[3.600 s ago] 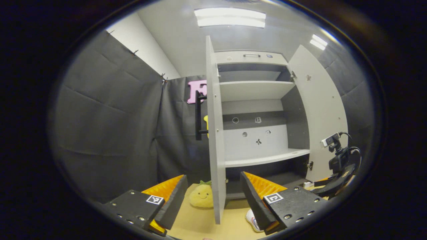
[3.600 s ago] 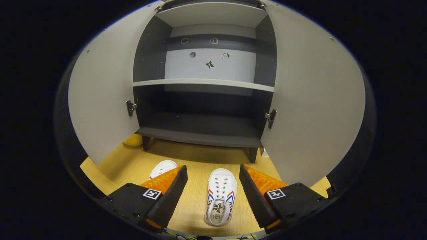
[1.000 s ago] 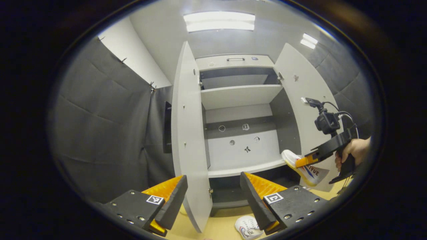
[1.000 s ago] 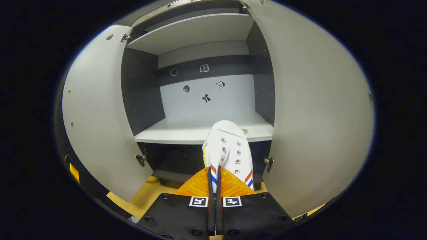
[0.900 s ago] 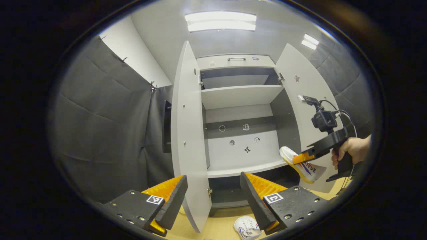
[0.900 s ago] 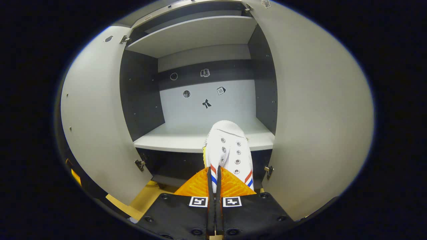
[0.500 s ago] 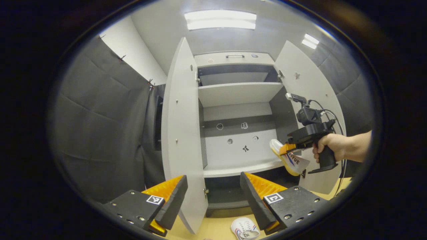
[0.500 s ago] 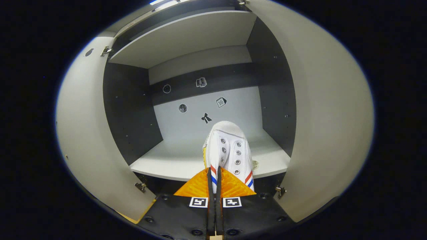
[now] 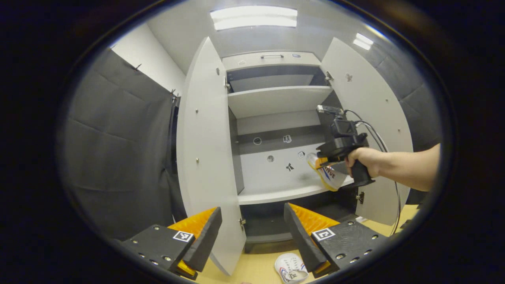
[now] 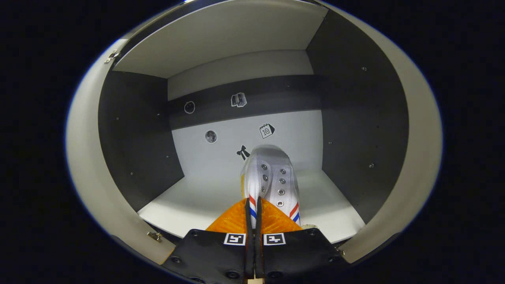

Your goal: Grab one shoe with the right hand and put it into the shoe cabinet, grab the other shoe with the left hand and put it into the shoe cabinet; then close the right door with the right hand and the left door with the left hand.

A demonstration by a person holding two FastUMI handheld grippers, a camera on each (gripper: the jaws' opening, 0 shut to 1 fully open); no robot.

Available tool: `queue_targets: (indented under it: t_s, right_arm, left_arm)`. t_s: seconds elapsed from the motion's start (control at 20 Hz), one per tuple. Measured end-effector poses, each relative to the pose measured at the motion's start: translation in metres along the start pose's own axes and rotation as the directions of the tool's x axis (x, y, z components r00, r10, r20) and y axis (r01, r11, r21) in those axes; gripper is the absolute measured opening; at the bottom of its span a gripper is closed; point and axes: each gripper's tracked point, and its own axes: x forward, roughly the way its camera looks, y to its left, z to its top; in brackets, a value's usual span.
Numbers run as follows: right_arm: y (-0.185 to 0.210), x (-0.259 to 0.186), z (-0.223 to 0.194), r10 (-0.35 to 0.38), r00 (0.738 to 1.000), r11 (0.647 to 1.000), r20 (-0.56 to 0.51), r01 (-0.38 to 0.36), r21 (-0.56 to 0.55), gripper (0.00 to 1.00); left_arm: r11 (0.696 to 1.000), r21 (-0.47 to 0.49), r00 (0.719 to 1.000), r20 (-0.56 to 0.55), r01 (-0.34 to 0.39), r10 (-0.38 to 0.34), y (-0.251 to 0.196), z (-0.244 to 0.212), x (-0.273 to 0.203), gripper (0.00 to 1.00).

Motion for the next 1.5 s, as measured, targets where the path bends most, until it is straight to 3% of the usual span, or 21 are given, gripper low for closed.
queue_targets:
  t_s: [0.25,0.4,0.5,0.6,0.65,0.75,0.95,1.0,1.1,1.5]
  right_arm:
    - [-0.006,0.036,-0.003,-0.025,0.995,1.0,-0.097,0.026,0.009,0.0]
    - [-0.007,0.049,-0.013,-0.043,0.991,0.999,-0.129,0.042,-0.014,0.07]
    - [0.003,0.042,-0.007,-0.021,0.995,0.999,-0.097,0.018,-0.027,0.21]
    - [0.015,0.024,0.016,0.002,1.0,0.998,-0.002,-0.002,-0.057,0.51]
    - [0.019,0.011,0.027,0.011,0.999,0.998,0.043,-0.008,-0.07,0.73]
    - [0.026,-0.021,0.043,0.026,0.992,0.997,0.125,-0.016,-0.082,1.0]
    - [0.029,-0.093,0.062,0.009,0.967,0.996,0.254,0.014,-0.088,0.98]
    - [0.026,-0.11,0.063,0.0,0.96,0.996,0.281,0.026,-0.09,0.92]
    - [0.022,-0.144,0.064,-0.014,0.945,0.995,0.327,0.047,-0.093,0.98]
    - [0.002,-0.225,0.012,-0.057,0.925,0.986,0.377,0.111,-0.124,0.98]
  left_arm:
    - [1.0,-0.005,0.999,-0.032,0.0,0.0,-0.006,-0.012,-0.002,0.94]
    - [1.0,-0.01,0.999,-0.041,0.002,-0.003,-0.01,-0.017,-0.002,0.93]
    - [1.0,-0.009,0.999,-0.048,0.009,-0.01,-0.012,-0.021,-0.002,0.94]
    - [0.999,-0.023,0.997,-0.067,0.023,-0.024,-0.016,-0.029,0.0,0.93]
    - [0.999,-0.031,0.997,-0.078,0.027,-0.03,-0.017,-0.034,0.002,0.93]
    - [0.998,-0.045,0.995,-0.089,0.043,-0.047,-0.018,-0.039,0.006,0.94]
    - [0.993,-0.059,0.99,-0.089,0.105,-0.11,-0.024,-0.047,0.016,0.93]
    - [0.991,-0.063,0.988,-0.09,0.122,-0.127,-0.026,-0.05,0.018,0.93]
    - [0.987,-0.071,0.983,-0.098,0.147,-0.154,-0.029,-0.059,0.025,0.93]
    - [0.973,-0.096,0.957,-0.182,0.212,-0.226,-0.053,-0.117,0.043,0.93]
